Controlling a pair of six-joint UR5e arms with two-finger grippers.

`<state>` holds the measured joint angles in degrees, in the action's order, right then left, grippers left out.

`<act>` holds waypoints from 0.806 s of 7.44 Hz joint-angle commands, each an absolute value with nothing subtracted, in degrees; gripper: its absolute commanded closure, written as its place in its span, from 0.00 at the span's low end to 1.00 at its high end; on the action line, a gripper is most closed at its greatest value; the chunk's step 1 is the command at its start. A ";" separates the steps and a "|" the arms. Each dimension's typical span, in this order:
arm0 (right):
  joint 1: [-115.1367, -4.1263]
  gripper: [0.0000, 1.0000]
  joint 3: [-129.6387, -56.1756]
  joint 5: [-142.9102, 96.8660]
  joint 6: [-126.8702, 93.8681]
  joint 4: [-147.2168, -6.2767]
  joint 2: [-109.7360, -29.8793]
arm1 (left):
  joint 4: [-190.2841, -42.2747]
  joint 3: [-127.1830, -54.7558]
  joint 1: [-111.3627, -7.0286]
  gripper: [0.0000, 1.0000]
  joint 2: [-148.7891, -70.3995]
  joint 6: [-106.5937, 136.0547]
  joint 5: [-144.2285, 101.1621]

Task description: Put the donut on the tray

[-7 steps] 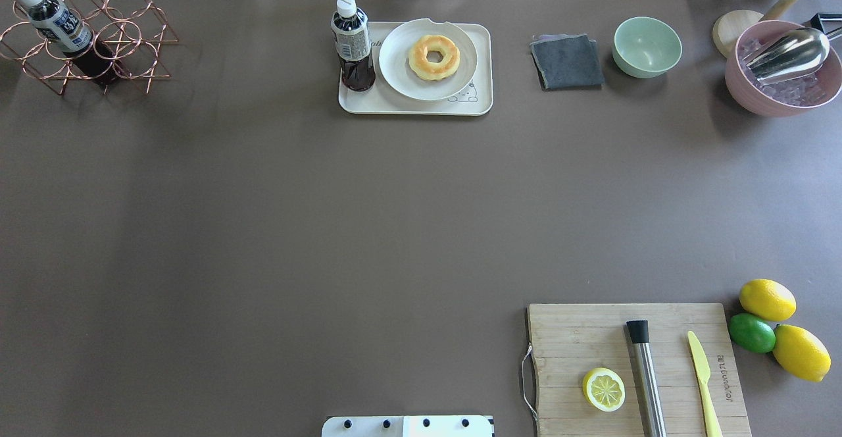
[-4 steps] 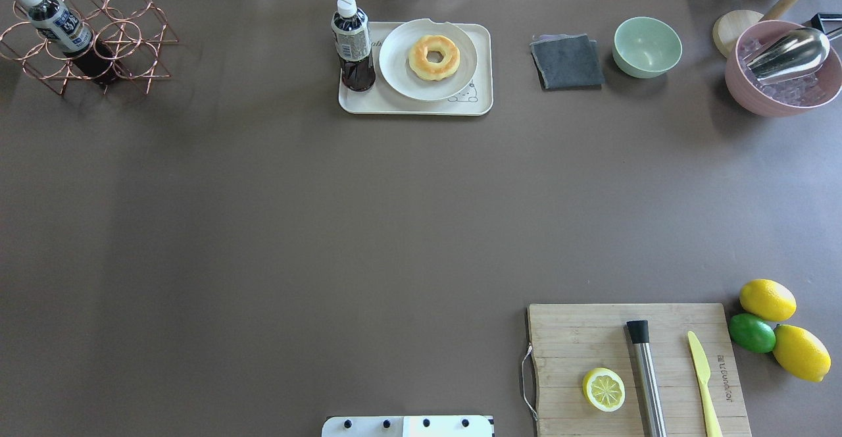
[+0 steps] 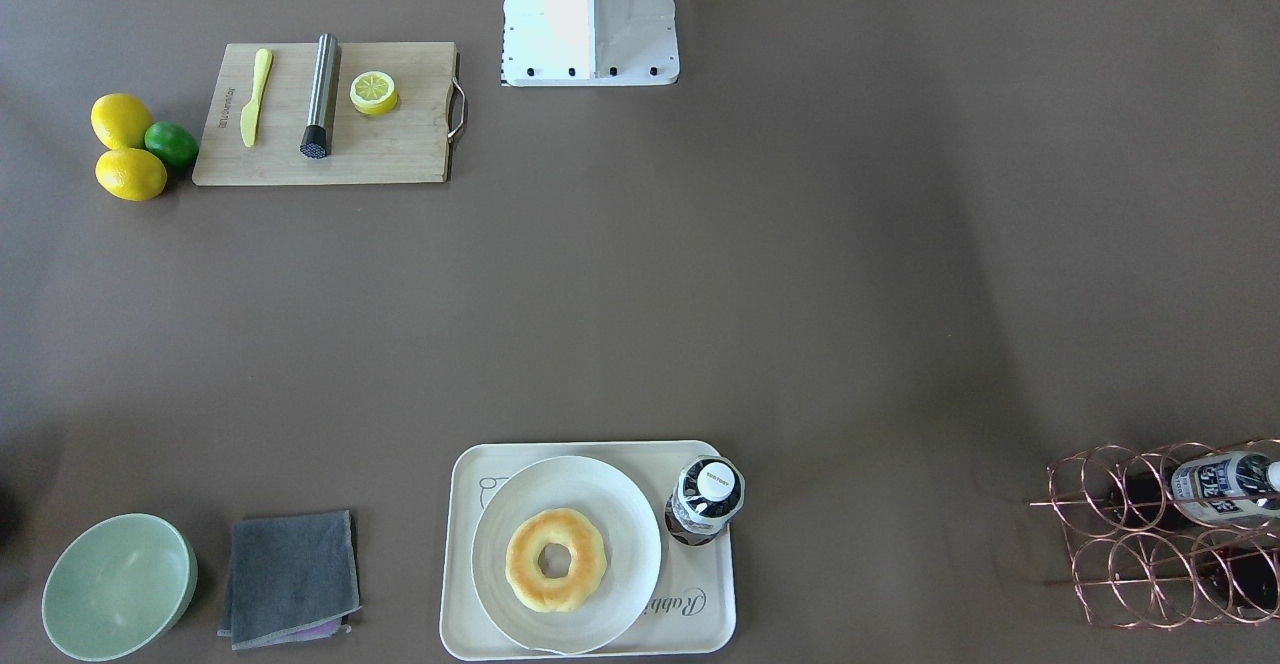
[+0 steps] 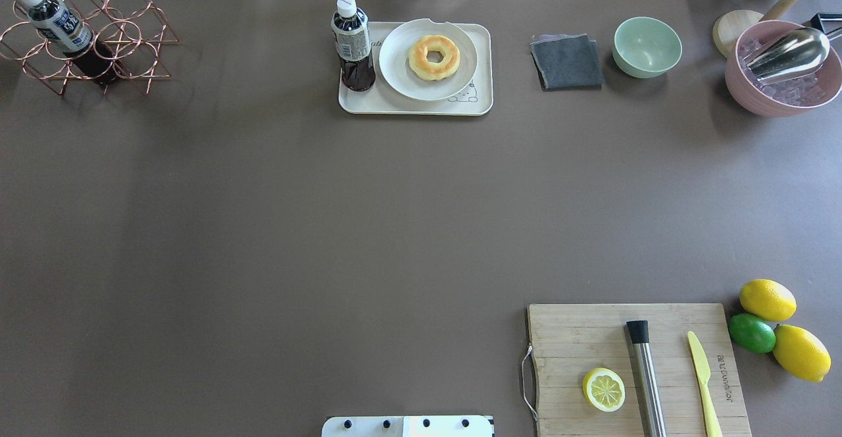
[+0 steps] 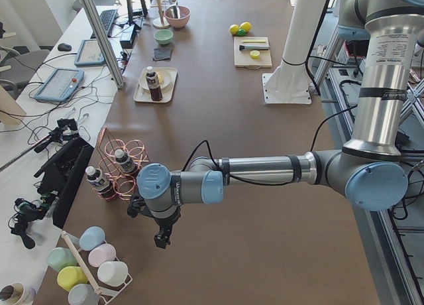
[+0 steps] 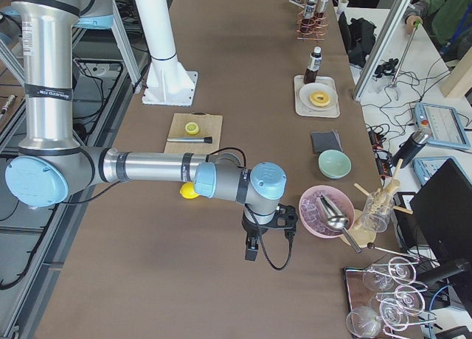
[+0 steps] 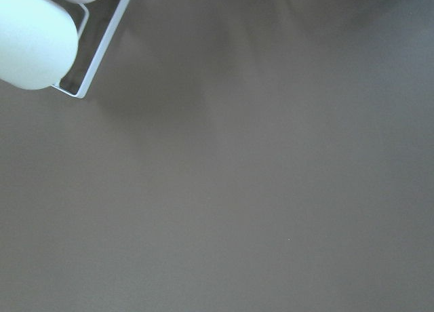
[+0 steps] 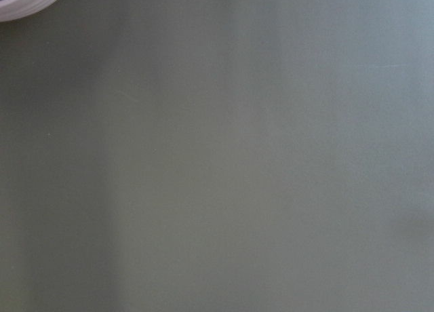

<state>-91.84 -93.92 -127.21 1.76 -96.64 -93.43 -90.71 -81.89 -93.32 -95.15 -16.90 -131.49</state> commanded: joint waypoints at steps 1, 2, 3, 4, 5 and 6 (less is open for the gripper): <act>-91.85 0.00 -93.69 -127.79 1.76 -96.42 -93.43 | -87.54 -83.67 -93.08 0.00 -95.37 -15.73 -130.34; -91.85 0.00 -93.69 -127.79 1.76 -96.42 -93.43 | -87.80 -83.93 -93.08 0.00 -94.75 -15.65 -130.60; -91.85 0.00 -93.69 -127.79 1.76 -96.42 -93.43 | -87.89 -83.33 -93.08 0.00 -94.66 -15.56 -130.95; -91.85 0.00 -93.69 -127.79 1.76 -96.42 -93.43 | -87.80 -83.84 -93.16 0.00 -94.57 -15.64 -130.87; -91.85 0.00 -93.69 -127.79 1.76 -96.42 -93.43 | -87.80 -84.54 -93.34 0.00 -94.57 -15.56 -130.87; -91.85 0.00 -93.78 -127.79 1.76 -96.42 -93.43 | -87.80 -84.46 -93.34 0.00 -94.66 -15.56 -130.70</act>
